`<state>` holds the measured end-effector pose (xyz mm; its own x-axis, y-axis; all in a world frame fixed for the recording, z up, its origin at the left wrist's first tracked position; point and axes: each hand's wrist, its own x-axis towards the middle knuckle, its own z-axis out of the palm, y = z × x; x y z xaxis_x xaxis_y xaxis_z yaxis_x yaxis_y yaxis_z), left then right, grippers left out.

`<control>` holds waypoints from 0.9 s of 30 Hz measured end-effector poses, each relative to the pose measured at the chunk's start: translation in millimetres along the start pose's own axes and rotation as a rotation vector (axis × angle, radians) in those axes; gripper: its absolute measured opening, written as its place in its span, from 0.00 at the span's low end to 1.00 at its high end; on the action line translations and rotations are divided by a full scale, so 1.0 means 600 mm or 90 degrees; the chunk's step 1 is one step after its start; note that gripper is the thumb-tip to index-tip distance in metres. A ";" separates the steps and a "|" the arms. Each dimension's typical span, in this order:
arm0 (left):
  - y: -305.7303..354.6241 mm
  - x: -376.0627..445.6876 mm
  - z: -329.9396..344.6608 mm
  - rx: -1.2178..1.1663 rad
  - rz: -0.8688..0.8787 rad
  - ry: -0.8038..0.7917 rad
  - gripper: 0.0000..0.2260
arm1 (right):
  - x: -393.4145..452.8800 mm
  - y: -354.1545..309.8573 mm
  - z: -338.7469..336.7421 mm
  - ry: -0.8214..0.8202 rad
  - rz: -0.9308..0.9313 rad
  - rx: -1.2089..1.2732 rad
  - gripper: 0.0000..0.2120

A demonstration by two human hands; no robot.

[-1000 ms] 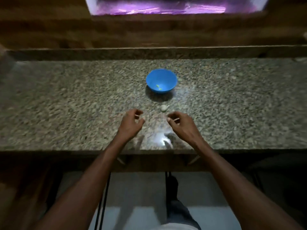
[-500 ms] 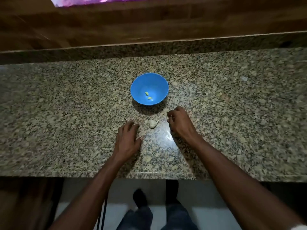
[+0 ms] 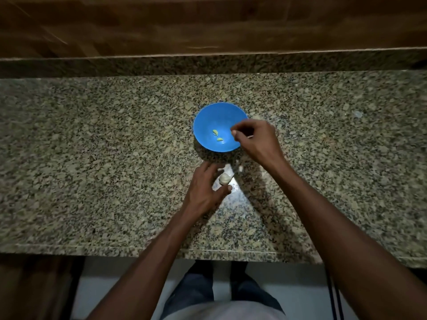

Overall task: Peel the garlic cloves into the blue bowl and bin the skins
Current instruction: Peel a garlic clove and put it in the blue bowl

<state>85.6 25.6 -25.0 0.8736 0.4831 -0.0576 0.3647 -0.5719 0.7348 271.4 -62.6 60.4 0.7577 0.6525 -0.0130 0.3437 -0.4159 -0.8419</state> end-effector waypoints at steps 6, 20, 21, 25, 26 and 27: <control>0.002 0.009 0.011 -0.049 0.029 -0.002 0.07 | 0.008 0.008 0.013 -0.011 0.018 0.004 0.07; 0.037 -0.051 -0.029 -0.549 -0.248 0.037 0.10 | -0.164 0.059 0.062 -0.214 0.196 0.348 0.15; 0.037 -0.052 -0.027 -0.540 -0.257 0.056 0.11 | -0.164 0.059 0.064 -0.200 0.201 0.356 0.13; 0.042 -0.060 -0.030 -0.560 -0.319 0.133 0.10 | -0.164 0.061 0.064 -0.188 0.231 0.396 0.10; 0.043 -0.064 -0.031 -0.560 -0.318 0.137 0.08 | -0.165 0.063 0.064 -0.183 0.246 0.413 0.10; 0.045 -0.068 -0.032 -0.558 -0.311 0.138 0.07 | -0.165 0.064 0.064 -0.178 0.258 0.428 0.10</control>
<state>53.7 3.3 10.1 0.5847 0.6920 -0.4234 0.2259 0.3625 0.9042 188.4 -119.0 8.5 0.5545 0.7041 -0.4436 -0.3985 -0.2434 -0.8843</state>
